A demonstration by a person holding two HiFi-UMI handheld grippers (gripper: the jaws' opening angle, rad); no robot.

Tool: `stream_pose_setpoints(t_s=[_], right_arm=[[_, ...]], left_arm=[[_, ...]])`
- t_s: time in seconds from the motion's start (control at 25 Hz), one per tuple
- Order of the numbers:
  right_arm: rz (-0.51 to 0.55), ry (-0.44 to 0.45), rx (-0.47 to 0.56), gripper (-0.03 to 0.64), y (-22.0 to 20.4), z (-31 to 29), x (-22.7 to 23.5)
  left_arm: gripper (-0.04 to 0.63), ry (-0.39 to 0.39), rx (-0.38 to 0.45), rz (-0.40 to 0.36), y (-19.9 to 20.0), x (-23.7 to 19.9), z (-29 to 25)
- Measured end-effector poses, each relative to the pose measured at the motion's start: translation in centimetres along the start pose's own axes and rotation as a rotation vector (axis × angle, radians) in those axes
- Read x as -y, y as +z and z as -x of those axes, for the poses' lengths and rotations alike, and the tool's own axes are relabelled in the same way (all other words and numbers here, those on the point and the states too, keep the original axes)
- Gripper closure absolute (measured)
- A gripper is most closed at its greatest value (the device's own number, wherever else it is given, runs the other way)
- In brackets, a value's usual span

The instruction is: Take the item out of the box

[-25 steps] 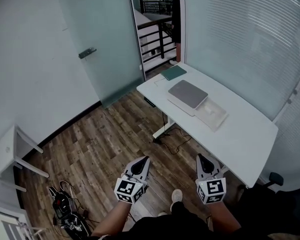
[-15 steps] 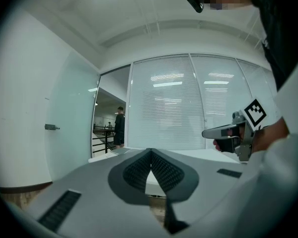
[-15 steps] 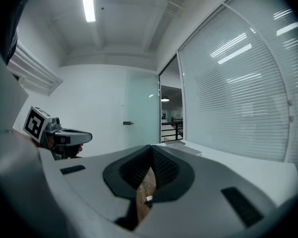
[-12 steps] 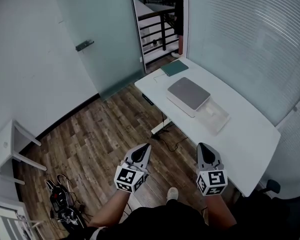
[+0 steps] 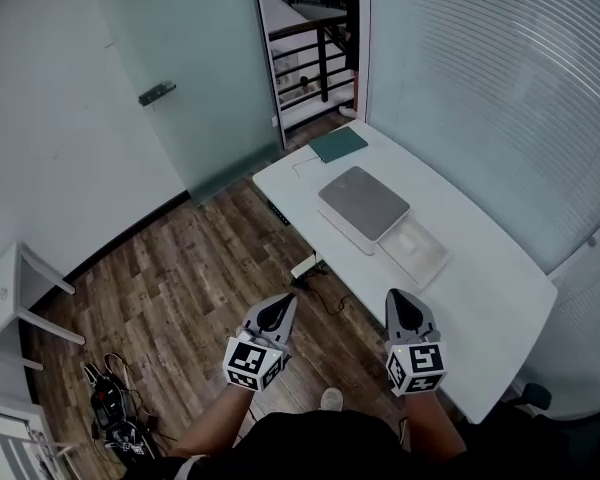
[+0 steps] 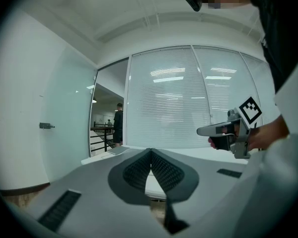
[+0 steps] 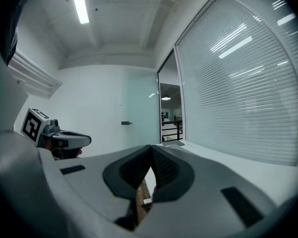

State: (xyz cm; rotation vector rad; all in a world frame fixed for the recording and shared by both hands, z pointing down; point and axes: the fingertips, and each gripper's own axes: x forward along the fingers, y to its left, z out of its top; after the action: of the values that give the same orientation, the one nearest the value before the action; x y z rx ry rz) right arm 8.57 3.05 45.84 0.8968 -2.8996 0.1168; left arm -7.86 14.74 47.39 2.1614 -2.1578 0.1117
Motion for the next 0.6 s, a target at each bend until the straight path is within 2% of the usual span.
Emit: stream_pose_setpoints(t_s=[0.16, 0.32, 0.6], right_arm=[[-0.013, 0.013, -0.019, 0.611, -0.7, -0.5, 1.4], [-0.025, 0.027, -0.027, 0.611, -0.8, -2.3, 2.6], [-0.036, 0.028, -0.044, 0.611, -2.1, -4.6, 3.9]], left_arm=[[0.584, -0.001, -0.032, -0.024, -0.4, 0.2, -1.4], [0.584, 0.0, -0.028, -0.058, 0.0, -0.3, -3.7], [0.584, -0.03, -0.042, -0.056, -0.7, -0.6, -7.0]])
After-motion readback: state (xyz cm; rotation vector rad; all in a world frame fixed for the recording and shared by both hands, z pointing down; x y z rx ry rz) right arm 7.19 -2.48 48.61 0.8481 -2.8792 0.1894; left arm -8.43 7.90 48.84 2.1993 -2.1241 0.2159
